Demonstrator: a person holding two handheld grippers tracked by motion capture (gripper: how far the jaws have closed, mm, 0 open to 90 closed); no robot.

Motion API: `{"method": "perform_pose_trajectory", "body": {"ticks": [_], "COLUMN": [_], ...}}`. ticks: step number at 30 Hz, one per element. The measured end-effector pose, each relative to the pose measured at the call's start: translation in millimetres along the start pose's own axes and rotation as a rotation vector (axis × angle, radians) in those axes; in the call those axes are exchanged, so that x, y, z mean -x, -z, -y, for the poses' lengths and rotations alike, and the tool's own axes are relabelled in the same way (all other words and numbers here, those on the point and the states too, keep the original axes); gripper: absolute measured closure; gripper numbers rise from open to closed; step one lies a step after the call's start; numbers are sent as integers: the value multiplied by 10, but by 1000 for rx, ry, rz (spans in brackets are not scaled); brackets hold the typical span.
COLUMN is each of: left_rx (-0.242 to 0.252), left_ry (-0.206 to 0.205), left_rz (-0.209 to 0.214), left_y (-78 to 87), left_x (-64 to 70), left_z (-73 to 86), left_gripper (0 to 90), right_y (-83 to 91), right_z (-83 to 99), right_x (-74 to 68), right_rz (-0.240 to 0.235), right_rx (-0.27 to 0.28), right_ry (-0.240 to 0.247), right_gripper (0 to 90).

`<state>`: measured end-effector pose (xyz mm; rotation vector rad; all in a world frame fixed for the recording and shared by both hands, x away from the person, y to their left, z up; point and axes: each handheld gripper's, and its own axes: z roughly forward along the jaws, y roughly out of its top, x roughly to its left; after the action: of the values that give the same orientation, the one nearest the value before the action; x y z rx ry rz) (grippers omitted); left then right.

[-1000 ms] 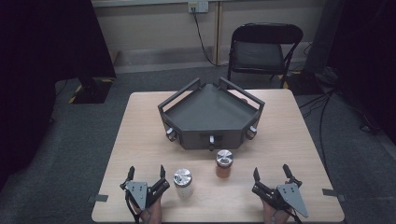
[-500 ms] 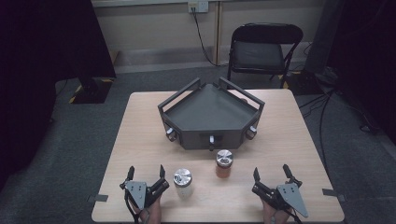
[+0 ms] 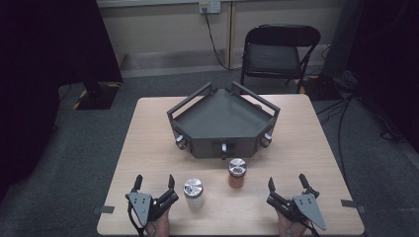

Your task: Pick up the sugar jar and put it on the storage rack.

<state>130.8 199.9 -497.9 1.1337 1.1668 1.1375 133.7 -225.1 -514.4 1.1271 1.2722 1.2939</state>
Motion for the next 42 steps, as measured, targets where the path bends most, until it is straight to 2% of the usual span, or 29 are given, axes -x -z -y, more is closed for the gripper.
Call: {"method": "perform_pose_trajectory", "body": {"ticks": [3, 9, 14, 16, 25, 31, 38, 40, 42], "left_rx": [24, 56, 67, 62, 18, 2, -37, -48, -59], "left_ry": [17, 15, -1, 7, -19, -21, -49, -74, -70], "left_rz": [32, 79, 93, 110, 181, 227, 285, 288, 294], "left_y": [38, 132, 156, 151, 124, 117, 81, 76, 72], "left_x": [-22, -2, 34, 22, 61, 91, 150, 187, 201], "left_z": [-30, -123, -173, -184, -193, -165, -141, -122, -97], "left_gripper": [1, 1, 1, 1, 1, 1, 1, 2, 4], "right_y": [0, 1, 2, 2, 2, 3, 1, 1, 1], "right_z": [0, 0, 0, 0, -1, 0, 0, 0, 1], "right_x": [-1, 4, 2, -1, -4, -4, -31, -31, -31], "right_rz": [1, -2, -1, 0, 3, 3, 19, 19, 19], "right_rx": [0, 0, 0, 0, 0, 0, 0, 0, 0], "right_ry": [0, 0, -1, -1, -2, -1, 0, 0, 0], "right_gripper": [19, 19, 21, 24, 24, 23, 22, 21, 20]}}
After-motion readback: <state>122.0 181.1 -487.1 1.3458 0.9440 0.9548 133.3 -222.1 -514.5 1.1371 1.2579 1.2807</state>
